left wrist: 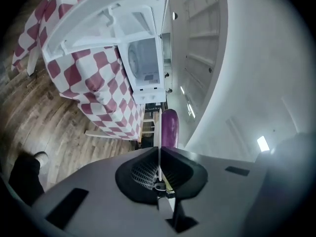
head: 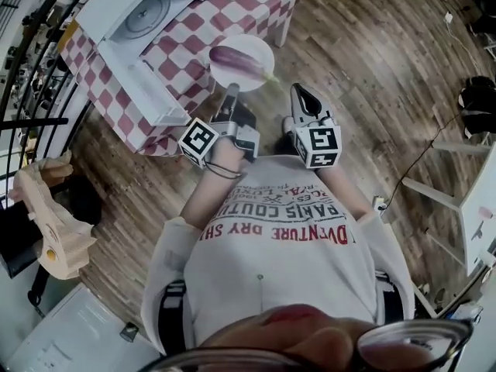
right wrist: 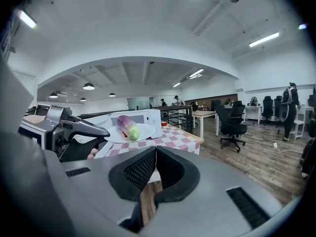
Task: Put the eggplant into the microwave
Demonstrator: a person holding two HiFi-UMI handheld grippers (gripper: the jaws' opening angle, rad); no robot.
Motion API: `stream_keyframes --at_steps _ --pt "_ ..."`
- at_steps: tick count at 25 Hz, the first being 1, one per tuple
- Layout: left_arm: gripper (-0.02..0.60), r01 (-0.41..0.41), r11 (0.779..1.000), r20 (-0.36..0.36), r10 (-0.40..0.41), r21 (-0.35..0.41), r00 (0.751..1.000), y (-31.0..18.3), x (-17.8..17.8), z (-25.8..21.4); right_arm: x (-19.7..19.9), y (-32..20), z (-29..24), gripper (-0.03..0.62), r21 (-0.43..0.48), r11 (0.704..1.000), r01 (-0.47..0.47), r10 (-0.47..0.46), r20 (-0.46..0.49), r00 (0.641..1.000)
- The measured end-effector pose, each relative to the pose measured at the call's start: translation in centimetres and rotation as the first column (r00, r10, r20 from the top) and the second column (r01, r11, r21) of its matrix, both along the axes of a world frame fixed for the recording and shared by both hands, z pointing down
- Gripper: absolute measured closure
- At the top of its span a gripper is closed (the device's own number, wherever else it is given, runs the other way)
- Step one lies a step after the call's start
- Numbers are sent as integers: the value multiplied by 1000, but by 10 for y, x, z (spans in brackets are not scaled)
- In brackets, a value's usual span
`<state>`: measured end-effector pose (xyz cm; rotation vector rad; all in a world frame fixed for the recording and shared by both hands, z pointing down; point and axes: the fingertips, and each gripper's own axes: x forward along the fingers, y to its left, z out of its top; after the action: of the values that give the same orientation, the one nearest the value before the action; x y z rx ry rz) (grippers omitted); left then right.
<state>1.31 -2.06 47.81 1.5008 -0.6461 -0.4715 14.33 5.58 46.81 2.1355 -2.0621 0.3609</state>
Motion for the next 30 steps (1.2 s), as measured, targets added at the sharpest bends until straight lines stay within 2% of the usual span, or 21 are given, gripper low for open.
stream_keyframes --at_steps 4,7,12,15,22,30 --pt "548 100 995 -3 -100 -1 995 -43 38 -2 47 -53 -8 568 5 995 103 -103 -19 994" --pt "548 181 983 -27 -181 9 983 -70 61 -7 77 -90 -9 568 10 985 171 -172 18 985" --pt "548 296 955 -1 -296 3 955 -97 69 -1 103 -137 -5 568 7 965 263 -263 72 962" --pt "548 345 939 -12 -345 -1 939 -112 71 0 104 -159 3 568 -2 951 309 -307 119 944" --pt "548 451 891 24 -450 -51 893 -144 50 22 86 -209 16 568 -24 913 407 -401 131 907" --pt "548 498 864 2 -499 -72 866 -220 28 27 55 -293 16 568 -47 879 474 -467 115 877"
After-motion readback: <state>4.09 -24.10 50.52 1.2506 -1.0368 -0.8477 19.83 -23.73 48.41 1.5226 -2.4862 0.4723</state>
